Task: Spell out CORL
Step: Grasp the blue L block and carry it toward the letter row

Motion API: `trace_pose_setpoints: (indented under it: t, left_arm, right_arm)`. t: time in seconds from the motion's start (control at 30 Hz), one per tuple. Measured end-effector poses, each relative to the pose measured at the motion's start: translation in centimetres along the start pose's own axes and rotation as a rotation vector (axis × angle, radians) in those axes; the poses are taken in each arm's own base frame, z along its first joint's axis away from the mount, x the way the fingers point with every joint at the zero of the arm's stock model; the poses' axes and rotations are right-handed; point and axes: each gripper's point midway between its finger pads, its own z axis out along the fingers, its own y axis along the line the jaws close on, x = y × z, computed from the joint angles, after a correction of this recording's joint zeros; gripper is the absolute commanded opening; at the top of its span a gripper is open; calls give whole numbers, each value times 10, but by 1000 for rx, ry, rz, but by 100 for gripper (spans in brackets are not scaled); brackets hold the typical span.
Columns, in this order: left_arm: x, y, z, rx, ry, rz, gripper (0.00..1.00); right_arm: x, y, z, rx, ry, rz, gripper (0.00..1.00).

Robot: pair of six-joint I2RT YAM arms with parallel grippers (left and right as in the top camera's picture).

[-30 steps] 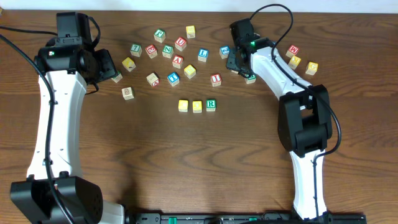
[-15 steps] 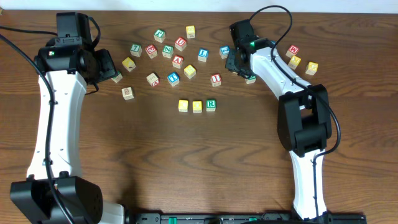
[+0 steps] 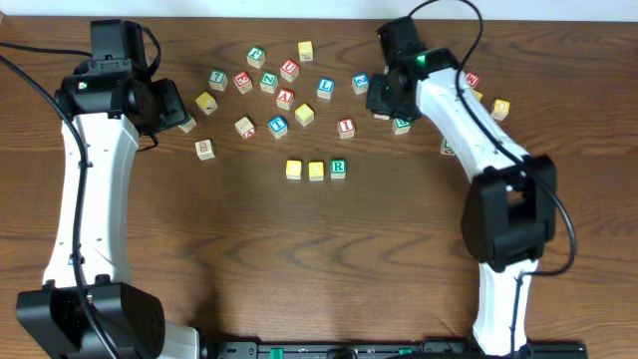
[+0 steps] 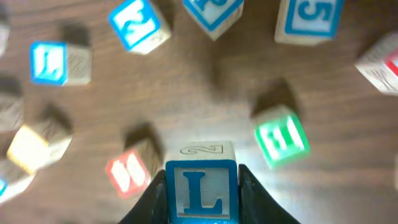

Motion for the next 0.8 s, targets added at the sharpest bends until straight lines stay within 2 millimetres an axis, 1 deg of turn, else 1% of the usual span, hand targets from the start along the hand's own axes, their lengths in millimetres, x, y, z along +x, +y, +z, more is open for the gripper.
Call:
trace_pose_setpoints:
  t: [0.1,0.2,0.27,0.37,0.43,0.57,0.67,0.8]
  left_arm:
    - [0,0,0,0,0,0,62]
    - [0,0,0,0,0,0,62]
    - [0,0,0,0,0,0,62]
    - [0,0,0,0,0,0,62]
    - [0,0,0,0,0,0,62]
    - [0,0,0,0,0,0,62]
    - [0,0,0,0,0,0,62]
    - [0,0,0,0,0,0,62]
  right_arm:
    - [16,-1,-11,0,65,-16,18]
    - [35,-4,-11,17,132,-37,18]
    - [45,-1,-8,22,158,-53,19]
    - [62,6,0,26,189,-88,19]
    - [77,10,10,28,208,-117,18]
    - [98,14,25,32,232,-150,18]
    - [106,14,32,34,240,-160,18]
    - [105,11,34,51,228,-161,18]
